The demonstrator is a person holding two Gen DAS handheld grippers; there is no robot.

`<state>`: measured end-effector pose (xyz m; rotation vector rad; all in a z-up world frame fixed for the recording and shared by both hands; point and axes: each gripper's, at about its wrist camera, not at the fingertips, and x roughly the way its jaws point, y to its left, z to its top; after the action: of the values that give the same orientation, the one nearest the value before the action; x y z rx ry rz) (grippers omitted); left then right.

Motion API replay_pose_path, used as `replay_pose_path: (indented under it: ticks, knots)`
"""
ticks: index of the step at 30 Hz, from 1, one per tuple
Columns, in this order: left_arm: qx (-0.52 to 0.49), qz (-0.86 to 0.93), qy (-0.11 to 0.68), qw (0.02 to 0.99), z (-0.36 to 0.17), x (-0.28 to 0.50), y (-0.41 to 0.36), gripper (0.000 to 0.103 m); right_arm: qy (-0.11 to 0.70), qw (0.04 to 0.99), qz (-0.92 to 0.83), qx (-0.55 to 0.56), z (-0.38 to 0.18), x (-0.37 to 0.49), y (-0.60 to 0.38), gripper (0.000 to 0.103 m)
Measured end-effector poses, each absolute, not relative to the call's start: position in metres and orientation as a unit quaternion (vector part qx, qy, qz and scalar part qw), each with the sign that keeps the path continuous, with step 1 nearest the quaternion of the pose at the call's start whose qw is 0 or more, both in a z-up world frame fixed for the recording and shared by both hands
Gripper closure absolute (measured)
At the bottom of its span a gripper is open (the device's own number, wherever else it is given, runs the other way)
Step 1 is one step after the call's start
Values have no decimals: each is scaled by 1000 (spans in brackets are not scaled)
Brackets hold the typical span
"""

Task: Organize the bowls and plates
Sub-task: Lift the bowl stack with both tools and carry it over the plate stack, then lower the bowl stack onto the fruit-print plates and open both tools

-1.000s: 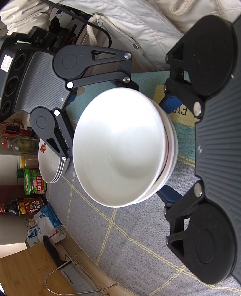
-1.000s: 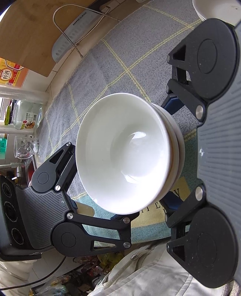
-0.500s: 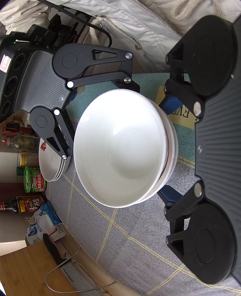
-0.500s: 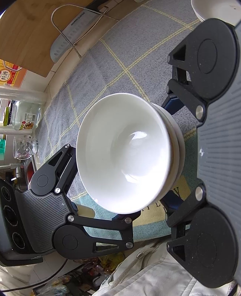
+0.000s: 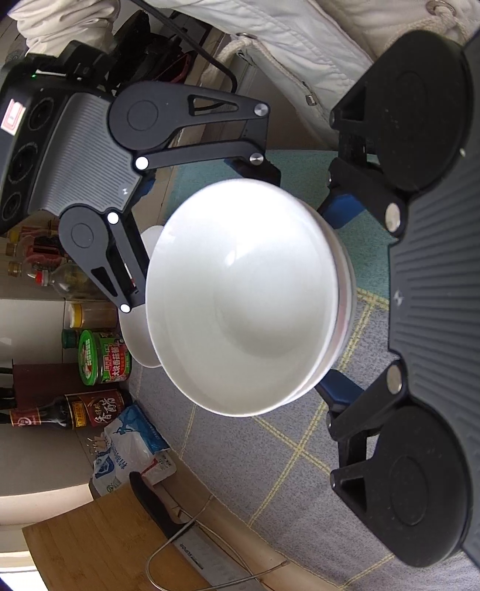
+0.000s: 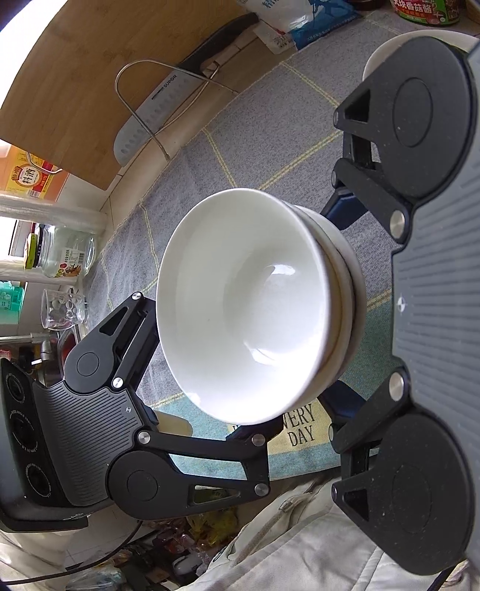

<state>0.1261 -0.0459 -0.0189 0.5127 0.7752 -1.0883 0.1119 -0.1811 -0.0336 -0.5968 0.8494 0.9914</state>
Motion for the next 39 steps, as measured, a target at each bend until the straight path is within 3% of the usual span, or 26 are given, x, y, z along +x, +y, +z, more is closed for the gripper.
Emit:
replay_pose_path:
  ticks: [21,39]
  knots:
    - [267,-526,307,747,-16,174,-187,21,378,790,389,-287,-16,146,-320,13]
    - [279,-531,322,733,-39,203,-239,22,403,797,364,-264,-41,174,-372,12]
